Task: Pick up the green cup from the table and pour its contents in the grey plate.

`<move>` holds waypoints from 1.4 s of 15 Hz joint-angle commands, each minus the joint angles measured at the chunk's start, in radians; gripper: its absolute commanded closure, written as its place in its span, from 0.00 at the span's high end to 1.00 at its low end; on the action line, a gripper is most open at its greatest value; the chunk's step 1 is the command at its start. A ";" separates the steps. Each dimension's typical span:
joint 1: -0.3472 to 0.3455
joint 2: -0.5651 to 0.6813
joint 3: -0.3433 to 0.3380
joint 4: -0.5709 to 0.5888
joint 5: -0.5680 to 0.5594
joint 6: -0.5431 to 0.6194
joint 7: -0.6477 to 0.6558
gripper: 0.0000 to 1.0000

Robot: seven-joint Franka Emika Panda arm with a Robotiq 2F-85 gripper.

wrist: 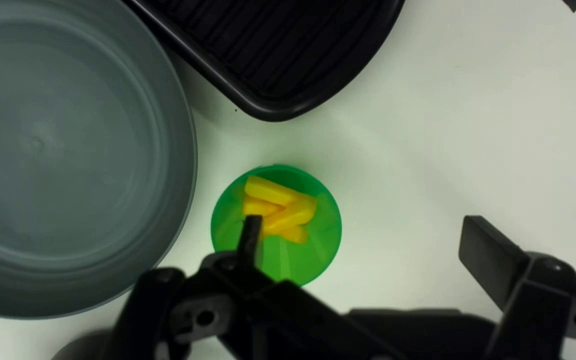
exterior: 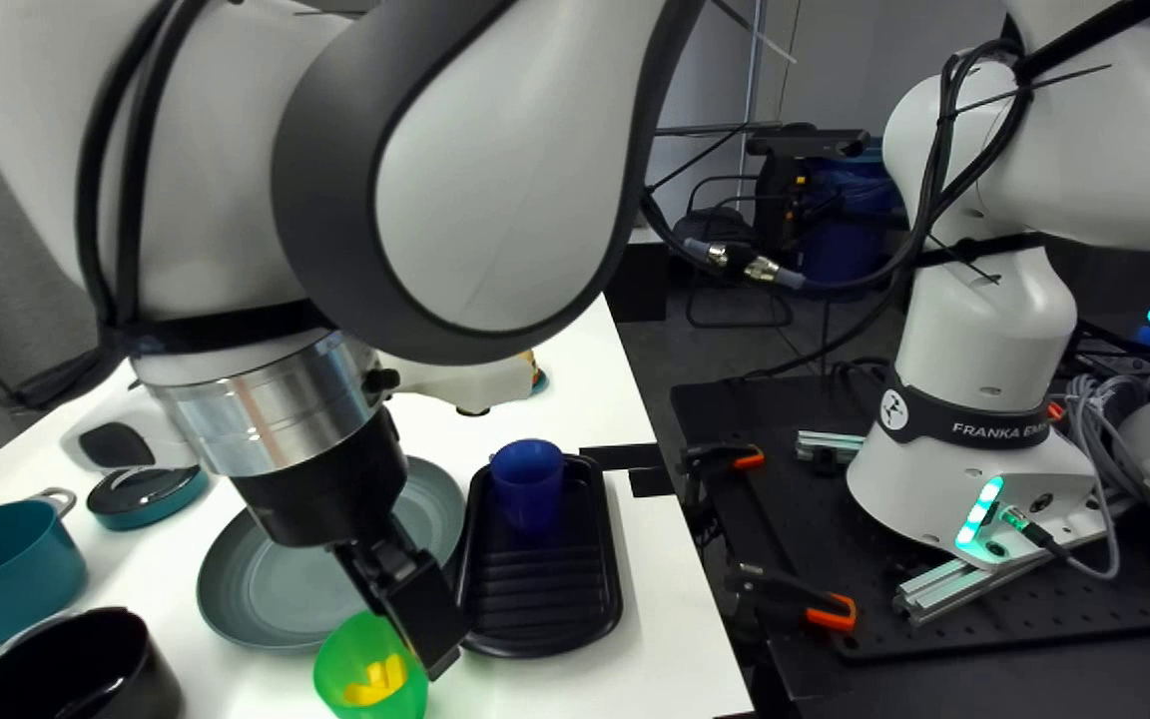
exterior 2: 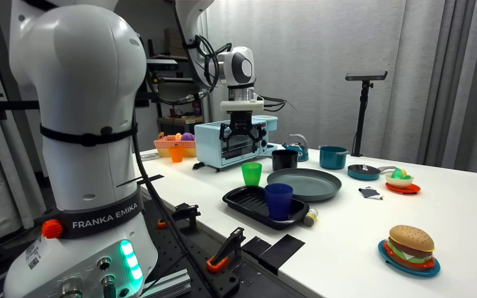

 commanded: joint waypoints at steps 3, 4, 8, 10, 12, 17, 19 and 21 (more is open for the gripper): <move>-0.011 0.069 0.013 0.037 0.024 0.018 -0.022 1.00; -0.011 0.075 0.014 0.034 0.022 0.019 -0.021 1.00; -0.010 0.100 0.022 0.026 0.018 0.024 -0.020 1.00; -0.008 0.113 0.025 0.028 0.014 0.029 -0.017 1.00; -0.007 0.126 0.030 0.034 0.012 0.034 -0.017 1.00; -0.010 0.162 0.037 0.067 0.009 0.038 -0.026 1.00; -0.013 0.175 0.036 0.081 0.009 0.036 -0.027 1.00; -0.015 0.188 0.035 0.092 0.008 0.035 -0.028 1.00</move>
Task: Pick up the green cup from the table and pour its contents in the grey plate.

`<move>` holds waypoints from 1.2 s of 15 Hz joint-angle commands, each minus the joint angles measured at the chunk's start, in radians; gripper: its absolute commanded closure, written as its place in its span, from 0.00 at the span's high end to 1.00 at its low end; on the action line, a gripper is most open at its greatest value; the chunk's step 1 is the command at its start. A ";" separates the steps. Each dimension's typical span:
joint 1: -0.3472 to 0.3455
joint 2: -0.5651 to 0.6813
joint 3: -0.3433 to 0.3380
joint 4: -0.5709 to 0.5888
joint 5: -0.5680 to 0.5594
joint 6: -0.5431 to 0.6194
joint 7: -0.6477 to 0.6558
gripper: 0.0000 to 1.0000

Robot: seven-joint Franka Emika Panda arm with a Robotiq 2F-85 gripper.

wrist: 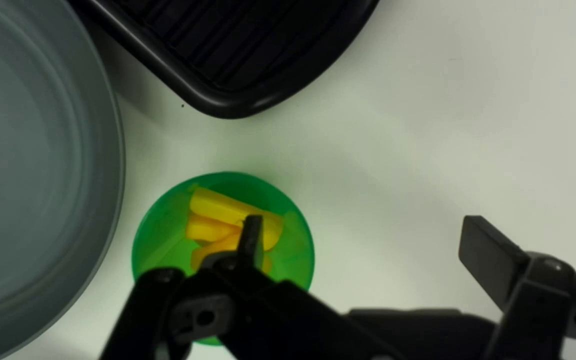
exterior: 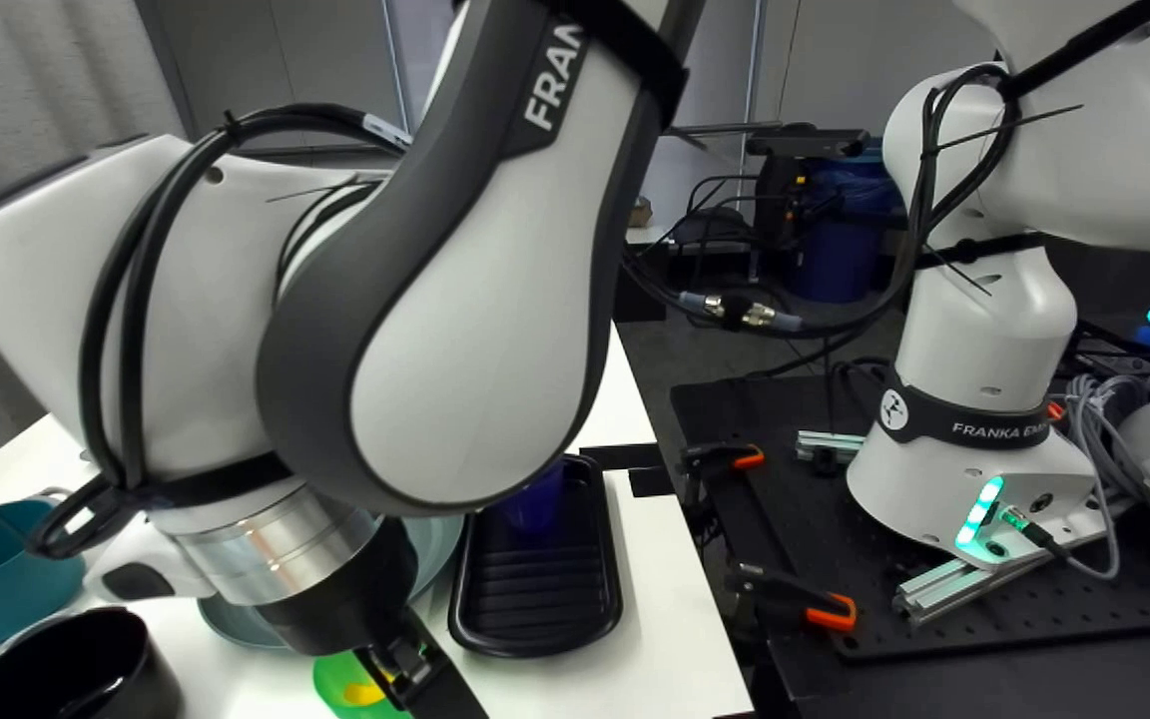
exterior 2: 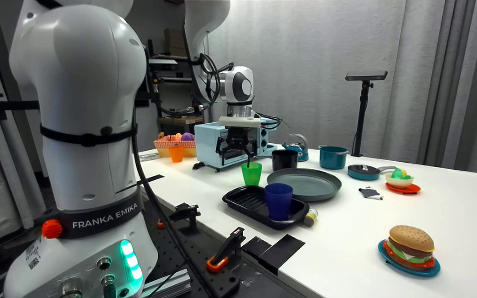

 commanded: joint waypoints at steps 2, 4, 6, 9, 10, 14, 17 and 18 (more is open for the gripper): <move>-0.020 0.047 0.007 0.043 0.011 0.015 -0.027 1.00; -0.024 0.060 0.007 0.051 0.014 0.017 -0.024 1.00; -0.026 0.066 0.005 0.051 0.008 0.020 -0.020 0.74; -0.027 0.070 0.004 0.050 0.005 0.019 -0.016 0.51; -0.026 0.068 0.005 0.048 0.004 0.017 -0.014 0.42; -0.018 0.052 0.008 0.040 -0.007 0.011 -0.010 0.13; -0.011 0.037 0.010 0.034 -0.014 0.010 -0.007 0.00; -0.009 0.026 0.009 0.032 -0.020 0.012 -0.004 0.00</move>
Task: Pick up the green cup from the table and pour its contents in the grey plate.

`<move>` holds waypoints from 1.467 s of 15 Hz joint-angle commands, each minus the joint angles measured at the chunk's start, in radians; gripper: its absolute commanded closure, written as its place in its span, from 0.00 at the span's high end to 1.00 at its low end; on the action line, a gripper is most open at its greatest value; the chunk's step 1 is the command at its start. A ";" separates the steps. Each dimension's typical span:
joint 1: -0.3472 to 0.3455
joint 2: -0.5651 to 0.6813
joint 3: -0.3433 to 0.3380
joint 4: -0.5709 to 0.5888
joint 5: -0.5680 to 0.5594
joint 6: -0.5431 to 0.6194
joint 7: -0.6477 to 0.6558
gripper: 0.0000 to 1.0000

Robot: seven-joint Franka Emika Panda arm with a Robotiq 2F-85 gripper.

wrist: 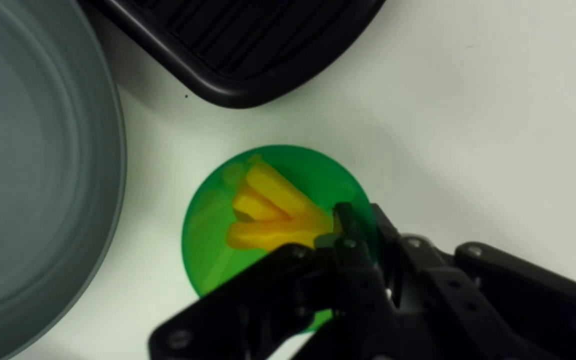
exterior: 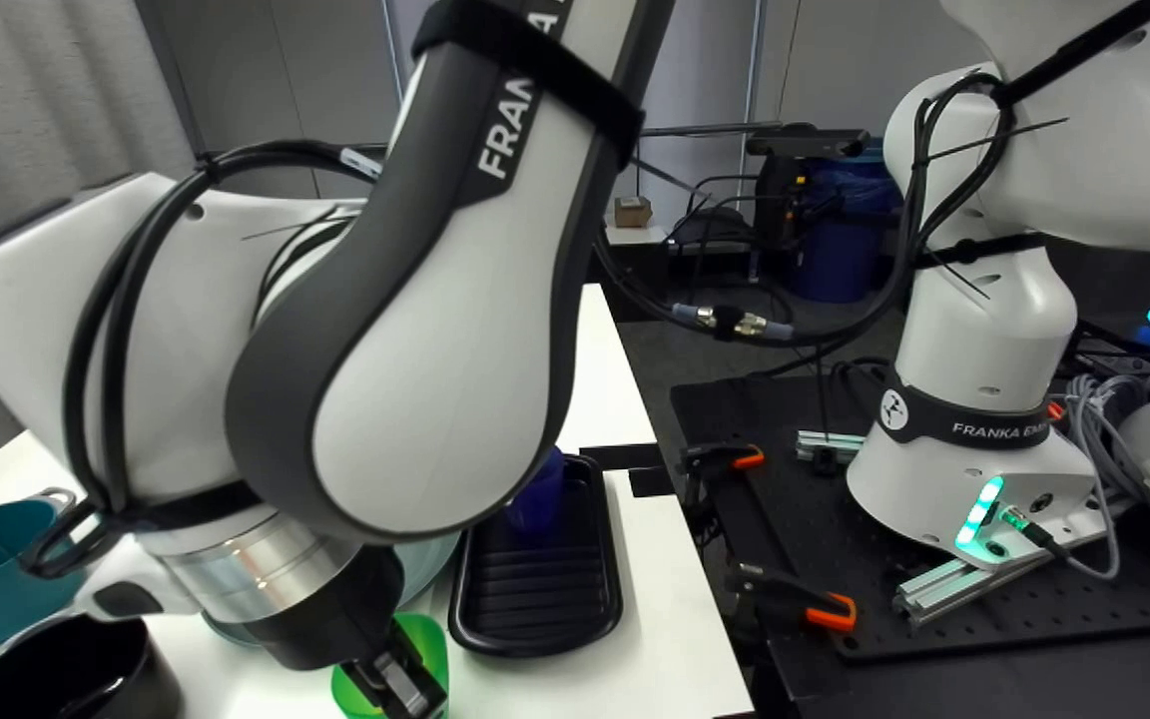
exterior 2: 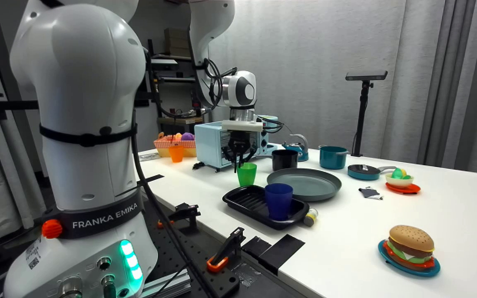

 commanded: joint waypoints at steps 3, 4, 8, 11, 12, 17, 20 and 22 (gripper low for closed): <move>0.014 -0.061 -0.005 -0.022 -0.042 0.032 0.011 0.00; 0.013 -0.077 -0.005 -0.028 -0.051 0.034 0.009 0.01; 0.008 -0.134 -0.016 -0.038 -0.094 0.059 0.007 0.01; 0.007 -0.164 -0.041 -0.030 -0.151 0.089 0.013 0.01; 0.006 -0.170 -0.050 -0.025 -0.172 0.102 0.016 0.01; -0.006 -0.185 -0.105 0.000 -0.257 0.184 0.044 0.01; -0.017 -0.182 -0.126 0.010 -0.259 0.228 0.058 0.01; -0.032 -0.176 -0.128 0.017 -0.224 0.254 0.050 0.01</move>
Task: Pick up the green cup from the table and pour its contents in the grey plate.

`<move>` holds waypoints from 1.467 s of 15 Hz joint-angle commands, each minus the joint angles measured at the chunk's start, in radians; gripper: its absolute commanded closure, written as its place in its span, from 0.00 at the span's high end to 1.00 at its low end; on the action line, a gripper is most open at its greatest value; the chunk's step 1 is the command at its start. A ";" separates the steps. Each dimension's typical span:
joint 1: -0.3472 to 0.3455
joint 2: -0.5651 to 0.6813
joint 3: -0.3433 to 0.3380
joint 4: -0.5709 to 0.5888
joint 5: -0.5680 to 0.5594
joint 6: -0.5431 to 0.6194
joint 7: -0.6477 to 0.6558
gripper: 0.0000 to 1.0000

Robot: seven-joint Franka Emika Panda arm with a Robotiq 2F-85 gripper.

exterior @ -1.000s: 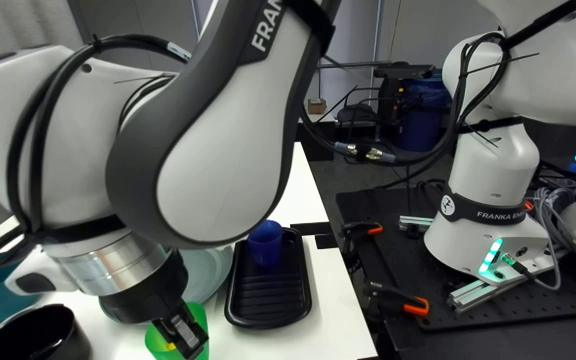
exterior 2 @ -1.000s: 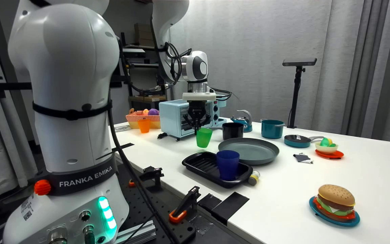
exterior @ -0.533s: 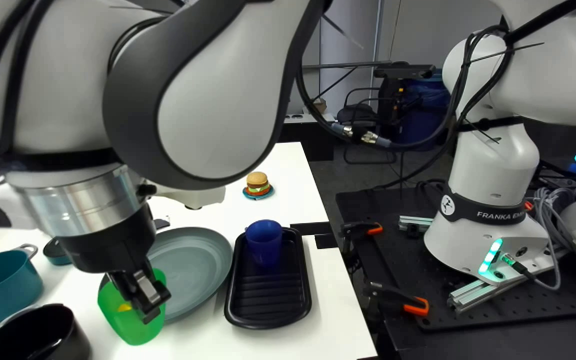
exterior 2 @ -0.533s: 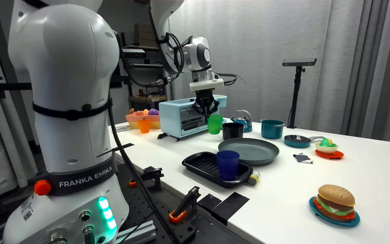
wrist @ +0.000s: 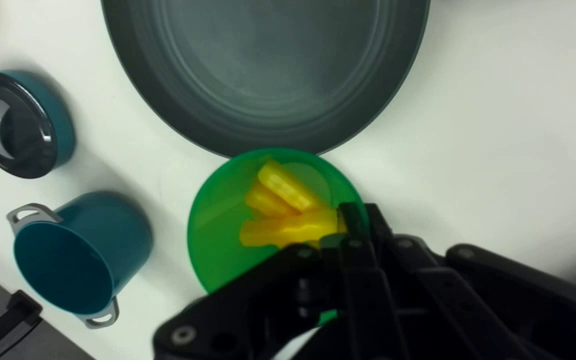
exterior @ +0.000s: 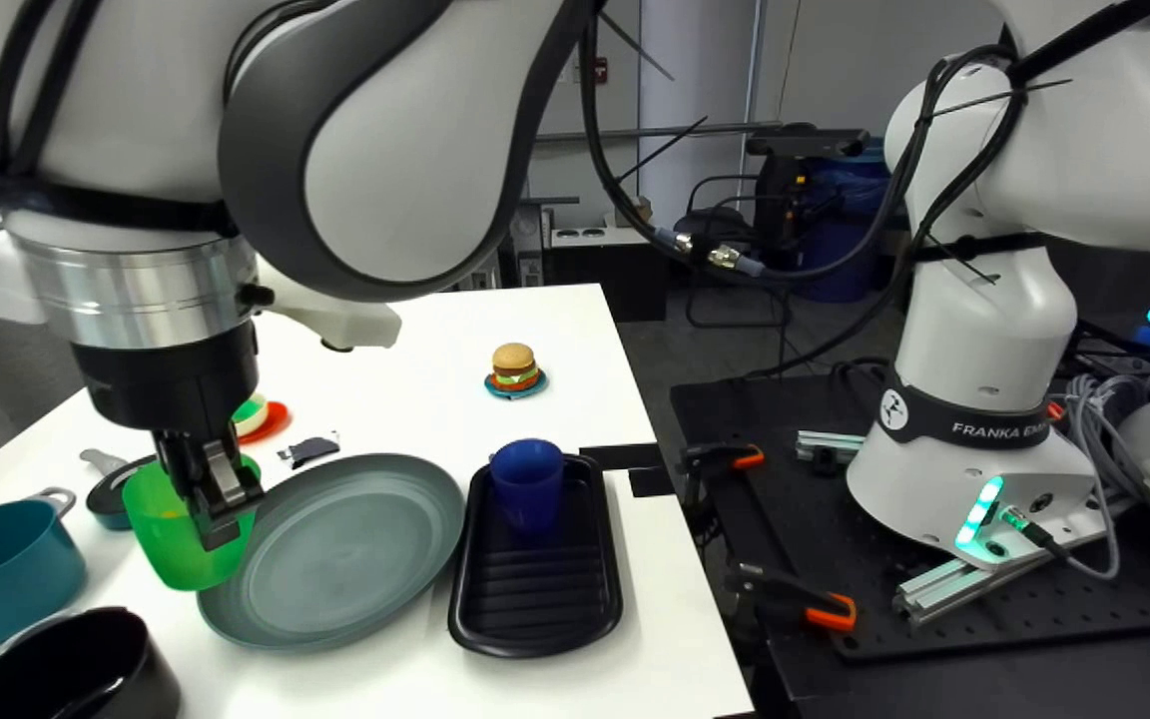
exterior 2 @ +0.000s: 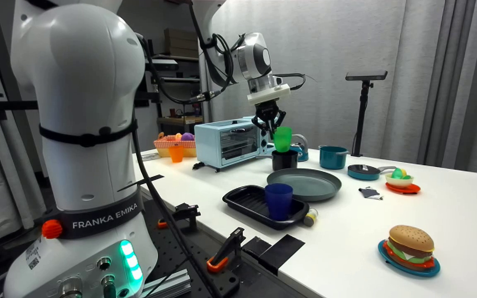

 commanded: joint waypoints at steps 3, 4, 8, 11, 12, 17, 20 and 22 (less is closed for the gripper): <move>-0.046 0.005 -0.001 0.014 0.064 0.078 0.007 0.01; -0.056 0.007 -0.002 0.018 0.079 0.087 0.004 0.01; -0.091 0.015 -0.010 0.035 0.130 0.123 0.001 0.01; -0.112 0.018 -0.017 0.037 0.149 0.149 0.002 0.01; -0.119 0.018 -0.019 0.033 0.153 0.161 0.003 0.01; -0.145 0.016 -0.027 0.003 0.161 0.256 0.011 0.01; -0.164 0.006 -0.026 -0.035 0.170 0.332 0.007 0.01; -0.181 -0.002 -0.016 -0.069 0.184 0.390 0.001 0.01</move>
